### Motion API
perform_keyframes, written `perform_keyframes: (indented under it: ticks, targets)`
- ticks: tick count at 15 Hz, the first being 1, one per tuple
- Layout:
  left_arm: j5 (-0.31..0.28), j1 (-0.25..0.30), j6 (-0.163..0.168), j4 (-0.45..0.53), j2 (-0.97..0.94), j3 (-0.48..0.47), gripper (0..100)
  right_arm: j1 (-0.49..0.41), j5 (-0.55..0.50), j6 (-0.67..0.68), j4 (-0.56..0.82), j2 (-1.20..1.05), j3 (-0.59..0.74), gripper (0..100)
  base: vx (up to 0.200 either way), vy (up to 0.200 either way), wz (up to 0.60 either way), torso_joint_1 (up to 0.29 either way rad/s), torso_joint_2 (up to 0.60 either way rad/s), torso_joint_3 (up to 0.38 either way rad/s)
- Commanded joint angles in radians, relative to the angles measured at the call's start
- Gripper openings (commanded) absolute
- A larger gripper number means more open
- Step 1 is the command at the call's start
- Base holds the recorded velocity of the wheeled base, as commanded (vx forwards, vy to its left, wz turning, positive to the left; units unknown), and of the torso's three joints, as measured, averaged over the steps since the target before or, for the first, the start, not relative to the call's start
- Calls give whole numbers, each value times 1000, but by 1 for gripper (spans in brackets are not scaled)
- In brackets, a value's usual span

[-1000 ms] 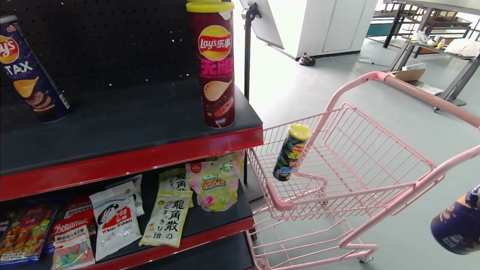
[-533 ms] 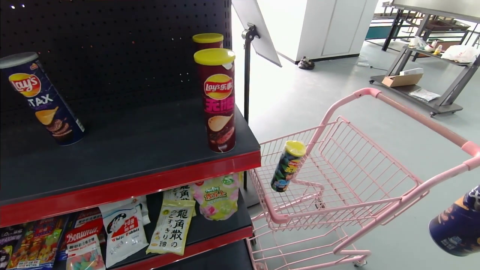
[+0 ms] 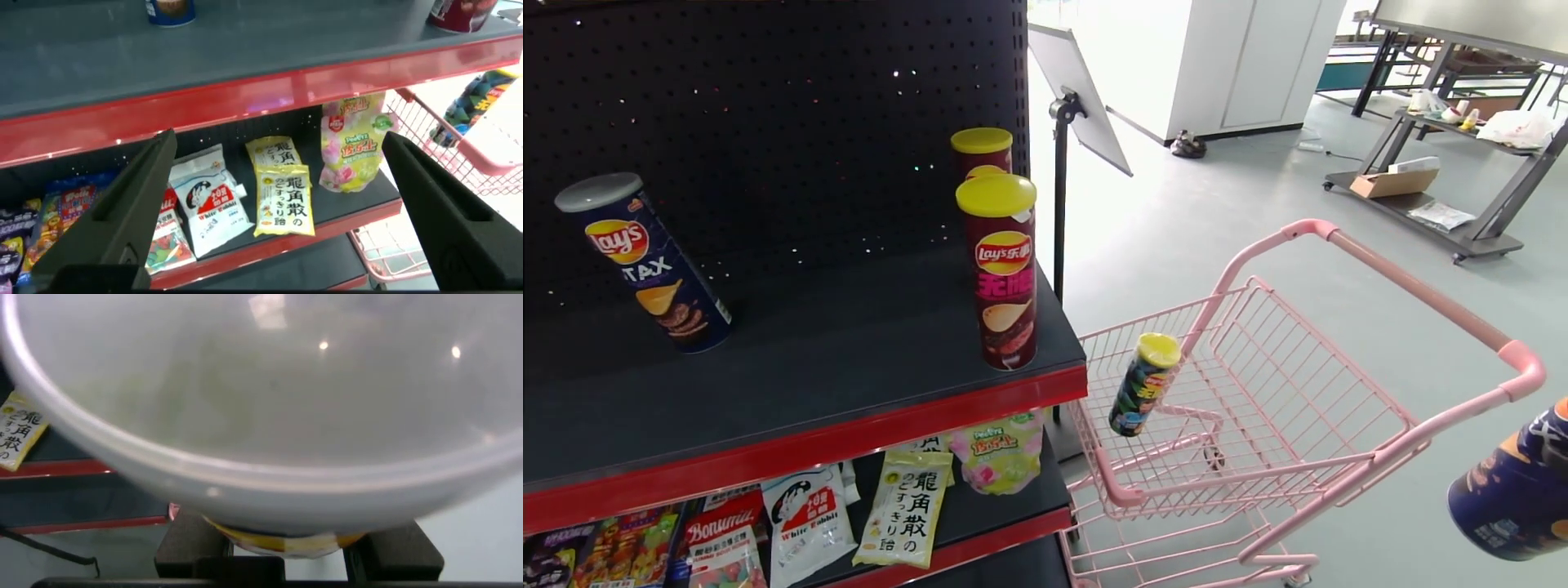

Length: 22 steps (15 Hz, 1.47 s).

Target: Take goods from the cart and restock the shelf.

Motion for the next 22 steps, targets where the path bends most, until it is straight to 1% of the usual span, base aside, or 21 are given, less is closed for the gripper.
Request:
perform_keyframes:
  ticks: [1,3,5,10,15,17,19,22]
  targets:
    - [0,0,-1,0,1,0,100,1,2,0,0,6,0,0,0,0,0,149,-378,-232]
    - [0,0,-1,0,1,0,100,1,2,-2,0,14,-2,0,0,0,0,141,-334,-200]
    - [0,0,-1,0,1,0,100,-1,-1,-2,-3,17,0,0,0,0,0,16,-28,-23]
    - [0,0,1,0,1,0,100,-1,-1,-2,-8,9,18,0,0,0,600,7,-6,-2]
    - [0,0,1,0,1,0,100,-1,2,0,-9,-18,43,0,0,0,0,0,0,0]
    - [0,0,1,0,1,0,100,1,23,0,-9,-61,67,0,0,0,0,0,0,0]
    - [0,0,1,0,1,0,100,-1,22,-3,-4,-98,99,0,0,0,0,0,0,0]
    - [0,0,1,0,1,0,100,-1,17,-19,-1,-103,102,0,0,0,0,0,0,0]
